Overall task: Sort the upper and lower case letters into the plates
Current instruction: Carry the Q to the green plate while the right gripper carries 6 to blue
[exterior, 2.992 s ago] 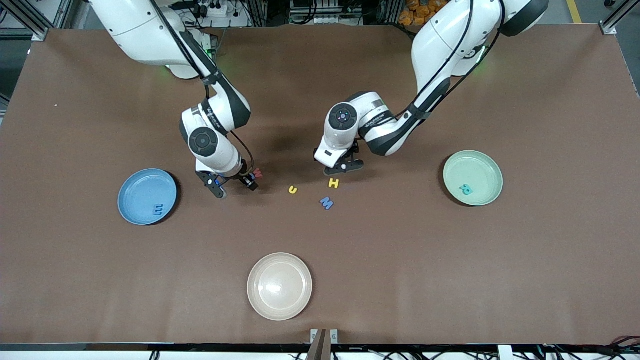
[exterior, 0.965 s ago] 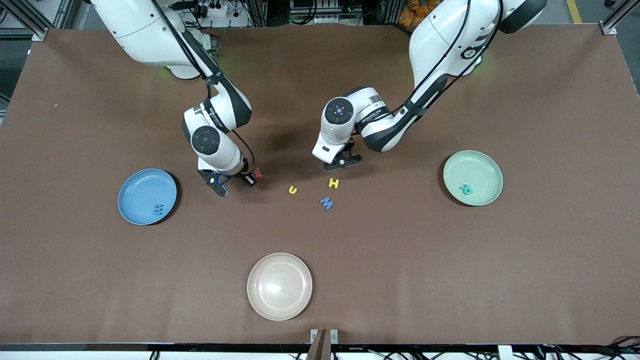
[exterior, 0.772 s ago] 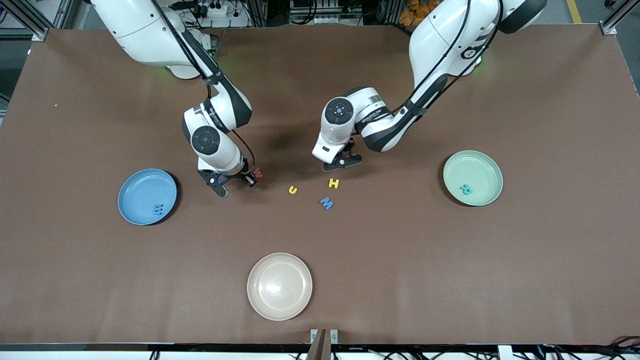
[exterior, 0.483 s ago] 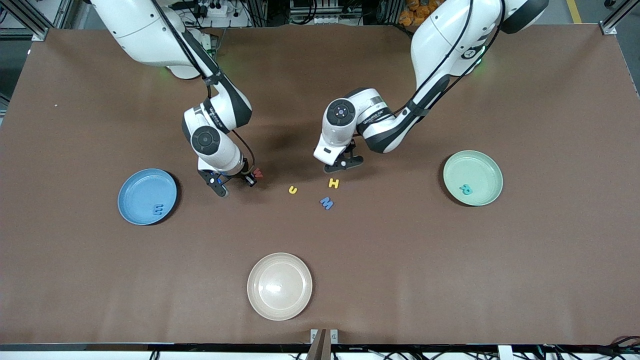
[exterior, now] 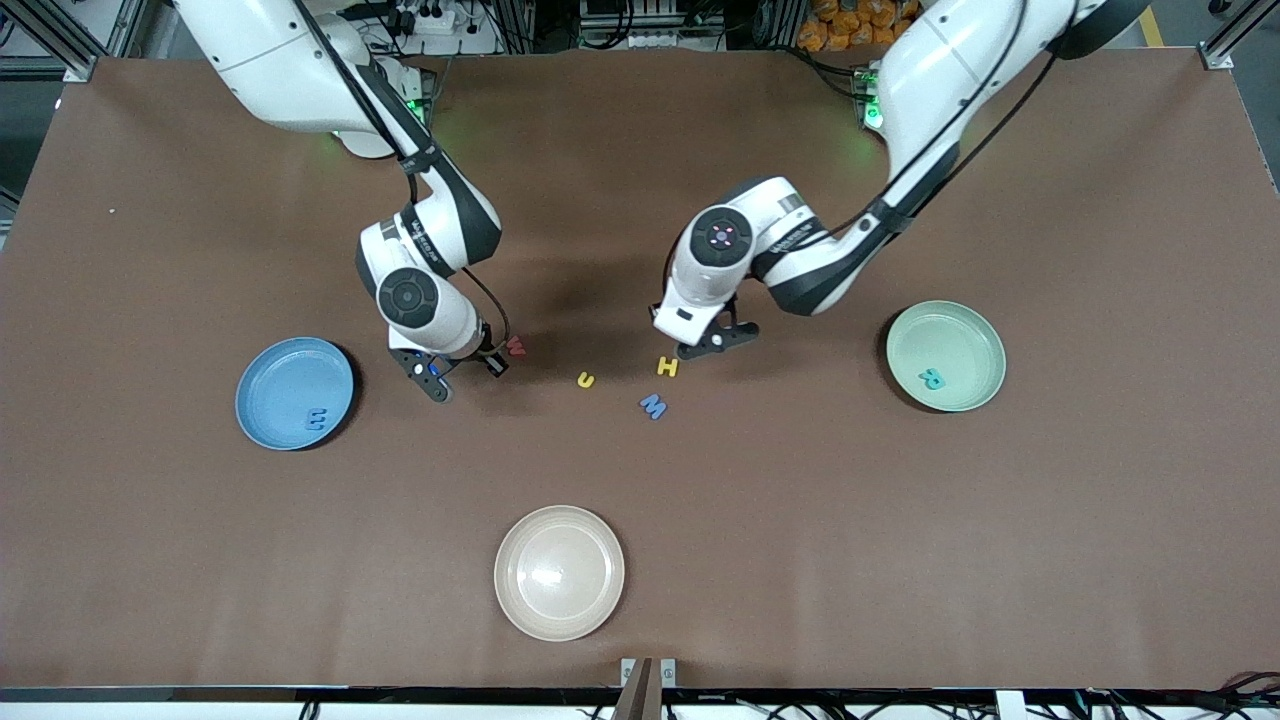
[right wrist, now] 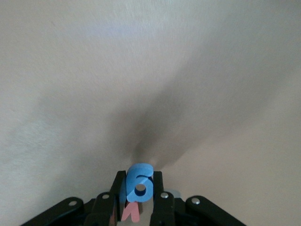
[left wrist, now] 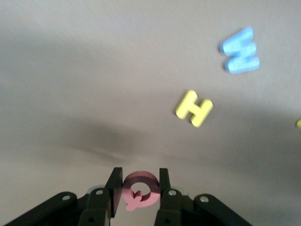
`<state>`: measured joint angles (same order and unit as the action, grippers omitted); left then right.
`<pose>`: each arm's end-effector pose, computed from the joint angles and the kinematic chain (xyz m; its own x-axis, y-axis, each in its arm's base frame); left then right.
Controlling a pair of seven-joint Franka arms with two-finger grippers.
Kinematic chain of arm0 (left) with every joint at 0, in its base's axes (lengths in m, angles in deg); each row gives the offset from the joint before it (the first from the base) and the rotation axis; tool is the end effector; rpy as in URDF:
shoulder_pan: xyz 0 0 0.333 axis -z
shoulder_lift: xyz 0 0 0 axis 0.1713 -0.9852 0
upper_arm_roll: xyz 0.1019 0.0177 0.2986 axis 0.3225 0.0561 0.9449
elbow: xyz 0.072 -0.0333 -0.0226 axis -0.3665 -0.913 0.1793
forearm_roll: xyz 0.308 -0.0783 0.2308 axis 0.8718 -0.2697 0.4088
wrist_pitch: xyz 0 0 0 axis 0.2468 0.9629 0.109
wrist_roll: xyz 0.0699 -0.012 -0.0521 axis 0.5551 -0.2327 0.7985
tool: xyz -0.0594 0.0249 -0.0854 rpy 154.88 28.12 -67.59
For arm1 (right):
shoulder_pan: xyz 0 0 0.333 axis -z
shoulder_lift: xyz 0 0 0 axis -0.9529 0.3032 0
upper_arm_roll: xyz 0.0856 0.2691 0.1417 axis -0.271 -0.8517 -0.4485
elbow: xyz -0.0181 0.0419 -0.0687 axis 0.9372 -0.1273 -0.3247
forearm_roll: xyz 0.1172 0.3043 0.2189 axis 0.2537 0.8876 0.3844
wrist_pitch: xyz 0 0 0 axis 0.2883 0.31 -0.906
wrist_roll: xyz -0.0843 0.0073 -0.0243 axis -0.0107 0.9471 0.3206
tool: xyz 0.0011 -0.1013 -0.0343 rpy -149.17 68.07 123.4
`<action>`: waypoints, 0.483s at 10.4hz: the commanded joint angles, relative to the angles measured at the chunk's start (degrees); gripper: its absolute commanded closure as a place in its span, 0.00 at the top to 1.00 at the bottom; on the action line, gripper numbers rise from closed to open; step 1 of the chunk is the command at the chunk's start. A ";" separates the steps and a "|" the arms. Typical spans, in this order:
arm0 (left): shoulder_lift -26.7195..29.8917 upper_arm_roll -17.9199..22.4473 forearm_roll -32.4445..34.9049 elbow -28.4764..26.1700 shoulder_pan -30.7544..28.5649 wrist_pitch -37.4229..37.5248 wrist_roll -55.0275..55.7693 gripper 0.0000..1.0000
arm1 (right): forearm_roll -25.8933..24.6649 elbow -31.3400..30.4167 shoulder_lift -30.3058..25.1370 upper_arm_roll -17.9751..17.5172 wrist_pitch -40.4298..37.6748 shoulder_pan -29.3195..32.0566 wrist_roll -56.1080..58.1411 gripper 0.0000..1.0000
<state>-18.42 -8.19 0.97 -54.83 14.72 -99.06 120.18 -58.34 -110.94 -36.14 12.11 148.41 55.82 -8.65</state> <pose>0.4745 -0.4308 0.2473 0.9387 0.3019 -0.1668 0.3094 -0.9507 0.0208 0.5282 0.2535 0.2047 0.6960 -0.7068 -0.1265 -0.6940 -0.7073 0.1341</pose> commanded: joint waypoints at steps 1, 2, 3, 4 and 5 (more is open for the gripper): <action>2.71 -7.44 1.23 -1.01 -12.10 5.77 -3.94 0.00 | -0.35 2.23 0.38 -0.56 -3.11 5.08 8.02 0.15; 3.59 -9.38 1.23 -1.01 -17.37 8.41 -7.79 0.00 | -0.35 2.32 0.21 -0.56 -4.24 7.28 12.33 0.15; 3.94 -11.67 1.23 -0.92 -22.56 11.13 -11.22 0.00 | -0.35 3.28 -0.06 -0.48 -6.08 10.26 17.68 0.15; 4.21 -13.08 1.23 -1.36 -28.00 13.51 -15.52 0.00 | -0.35 5.20 -0.15 -0.48 -10.71 13.24 23.30 0.15; 4.39 -14.14 1.23 -1.45 -33.19 14.49 -20.08 0.00 | -0.35 7.40 -0.24 -0.56 -15.02 16.41 29.02 0.15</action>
<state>-15.09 -19.43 0.99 -54.67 -11.17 -86.29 105.05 -58.39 -106.87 -36.12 12.46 139.01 67.92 13.49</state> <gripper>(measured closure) 0.643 0.731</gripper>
